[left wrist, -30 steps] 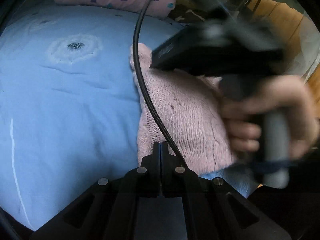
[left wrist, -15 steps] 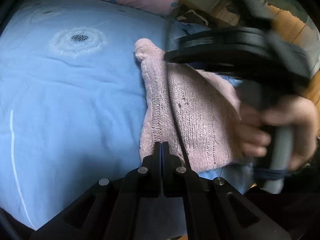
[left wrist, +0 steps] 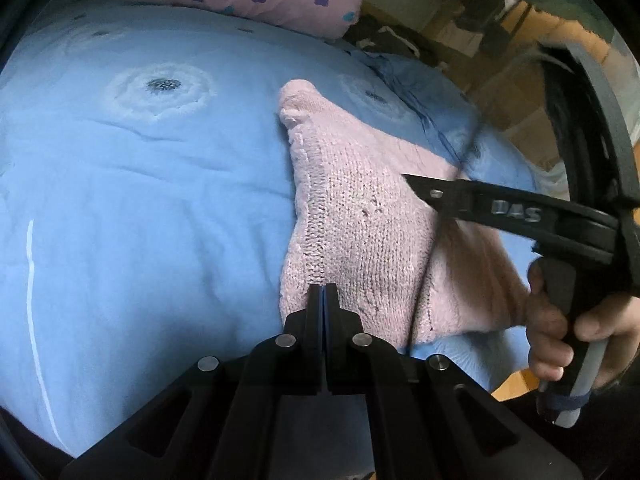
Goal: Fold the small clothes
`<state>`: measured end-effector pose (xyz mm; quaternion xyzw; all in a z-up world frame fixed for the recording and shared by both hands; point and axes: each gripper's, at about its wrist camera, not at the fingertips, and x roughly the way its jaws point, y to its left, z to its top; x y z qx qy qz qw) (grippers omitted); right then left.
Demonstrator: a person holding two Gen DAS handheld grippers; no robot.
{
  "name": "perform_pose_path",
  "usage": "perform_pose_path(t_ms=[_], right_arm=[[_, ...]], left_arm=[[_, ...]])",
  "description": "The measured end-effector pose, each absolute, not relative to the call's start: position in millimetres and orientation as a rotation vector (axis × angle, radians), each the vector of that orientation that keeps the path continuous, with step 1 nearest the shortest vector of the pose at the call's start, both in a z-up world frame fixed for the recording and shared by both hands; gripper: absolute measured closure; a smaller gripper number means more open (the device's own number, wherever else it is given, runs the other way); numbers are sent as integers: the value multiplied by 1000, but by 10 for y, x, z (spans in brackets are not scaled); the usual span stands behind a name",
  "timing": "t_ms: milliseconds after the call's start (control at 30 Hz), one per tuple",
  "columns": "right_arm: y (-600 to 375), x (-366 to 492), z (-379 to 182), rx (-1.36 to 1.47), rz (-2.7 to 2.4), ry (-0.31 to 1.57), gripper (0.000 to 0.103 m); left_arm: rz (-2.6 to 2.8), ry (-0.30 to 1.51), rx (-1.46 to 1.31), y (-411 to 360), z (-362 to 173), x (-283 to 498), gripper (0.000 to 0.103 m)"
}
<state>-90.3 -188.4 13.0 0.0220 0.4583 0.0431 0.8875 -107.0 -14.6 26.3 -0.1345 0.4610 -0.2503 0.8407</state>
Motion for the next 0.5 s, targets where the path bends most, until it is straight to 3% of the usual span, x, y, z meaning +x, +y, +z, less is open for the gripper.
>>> perform_pose_path(t_ms=[67, 100, 167, 200, 233, 300, 500], right_arm=[[-2020, -972, 224, 92, 74, 948, 51], [-2108, -995, 272, 106, 58, 932, 39], [-2373, -1087, 398, 118, -24, 864, 23], [-2504, -1131, 434, 114, -72, 839, 15], [-2709, -1193, 460, 114, -139, 815, 12], [-3017, -1238, 428, 144, -218, 819, 11], [-3843, -1349, -81, 550, -212, 935, 11]], left_arm=[[-535, 978, -343, -58, 288, -1059, 103], [-539, 975, -372, 3, 330, -1045, 103], [-557, 949, -439, 148, 418, -1042, 88], [-567, 926, -467, 216, 458, -1039, 70], [-575, 898, -495, 279, 519, -1015, 59], [-597, 852, -541, 418, 616, -969, 54], [-658, 997, -726, 514, 306, -481, 52]])
